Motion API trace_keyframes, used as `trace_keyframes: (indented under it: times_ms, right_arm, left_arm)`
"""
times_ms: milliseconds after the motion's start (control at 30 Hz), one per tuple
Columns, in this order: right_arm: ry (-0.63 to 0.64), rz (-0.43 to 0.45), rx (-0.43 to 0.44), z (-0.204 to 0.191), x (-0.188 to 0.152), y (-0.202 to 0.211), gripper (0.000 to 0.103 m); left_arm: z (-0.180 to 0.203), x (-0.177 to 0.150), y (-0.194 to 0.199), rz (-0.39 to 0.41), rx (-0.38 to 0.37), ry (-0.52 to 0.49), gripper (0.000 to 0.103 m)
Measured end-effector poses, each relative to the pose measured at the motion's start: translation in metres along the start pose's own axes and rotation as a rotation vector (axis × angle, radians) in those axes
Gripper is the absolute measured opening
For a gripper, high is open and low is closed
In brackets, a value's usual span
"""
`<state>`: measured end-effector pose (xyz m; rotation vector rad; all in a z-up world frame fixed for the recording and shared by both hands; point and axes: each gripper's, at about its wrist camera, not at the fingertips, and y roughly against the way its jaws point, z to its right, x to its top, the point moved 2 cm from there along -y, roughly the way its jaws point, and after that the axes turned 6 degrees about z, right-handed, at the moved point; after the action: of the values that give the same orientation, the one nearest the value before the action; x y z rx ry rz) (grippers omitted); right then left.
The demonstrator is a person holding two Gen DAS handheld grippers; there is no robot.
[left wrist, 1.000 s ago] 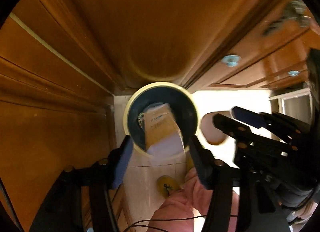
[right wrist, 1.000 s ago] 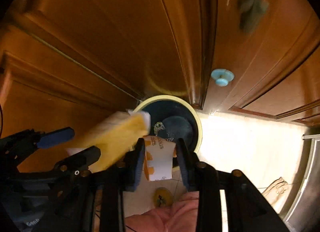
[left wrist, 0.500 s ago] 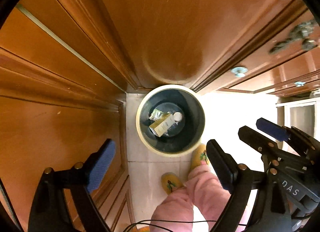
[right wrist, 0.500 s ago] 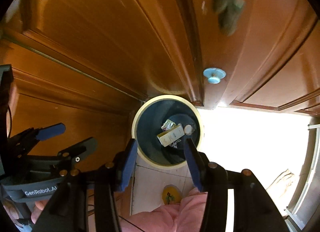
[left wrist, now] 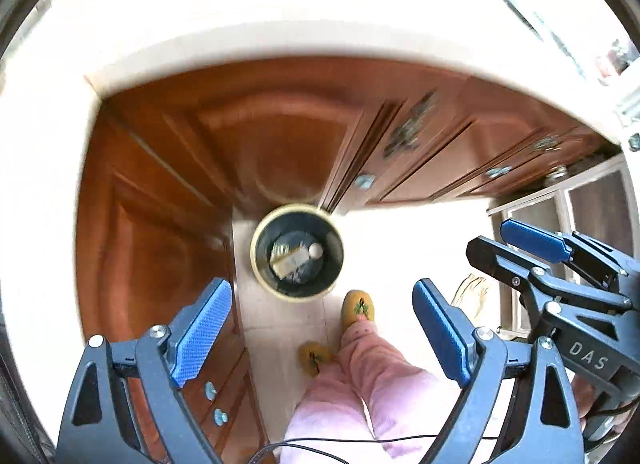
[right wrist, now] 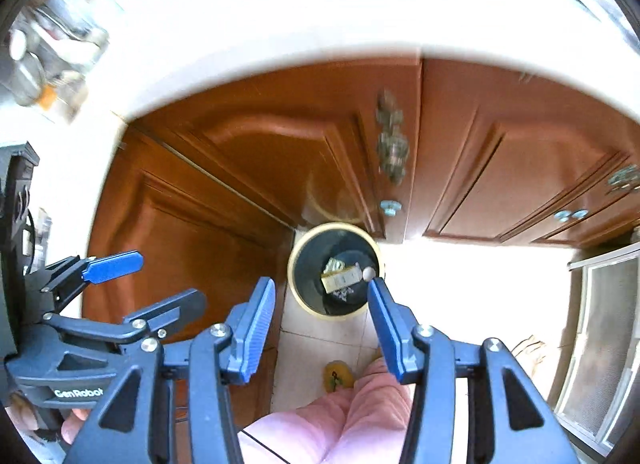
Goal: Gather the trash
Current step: 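Raise both tools back up to the counter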
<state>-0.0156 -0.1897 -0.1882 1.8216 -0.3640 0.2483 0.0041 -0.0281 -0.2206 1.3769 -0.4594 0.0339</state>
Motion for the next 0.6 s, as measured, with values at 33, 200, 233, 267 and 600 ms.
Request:
trace_keyframes:
  times_ms: [33,200,233,267,600]
  right_arm:
    - [0.003,0.013,0.001,-0.001,0.002,0.01,0.049]
    - [0.046,0.129,0.019,-0.03,0.02,0.08,0.049]
    - [0.056,0.152,0.024,-0.034,0.022,0.09,0.049]
    - [0.068,0.184,0.03,-0.041,0.026,0.101,0.049]
    - [0.145,0.283,0.049,-0.074,0.06,0.129,0.05]
  left_arm:
    - [0.002,0.003,0.016,0.028,-0.003,-0.017,0.091]
    - [0.008,0.016,0.095,0.189,0.013,-0.085,0.091]
    - [0.008,0.017,0.109,0.214,0.015,-0.092,0.091]
    - [0.007,0.021,0.123,0.238,0.016,-0.098,0.091]
    - [-0.002,0.041,0.189,0.384,0.015,-0.072,0.091]
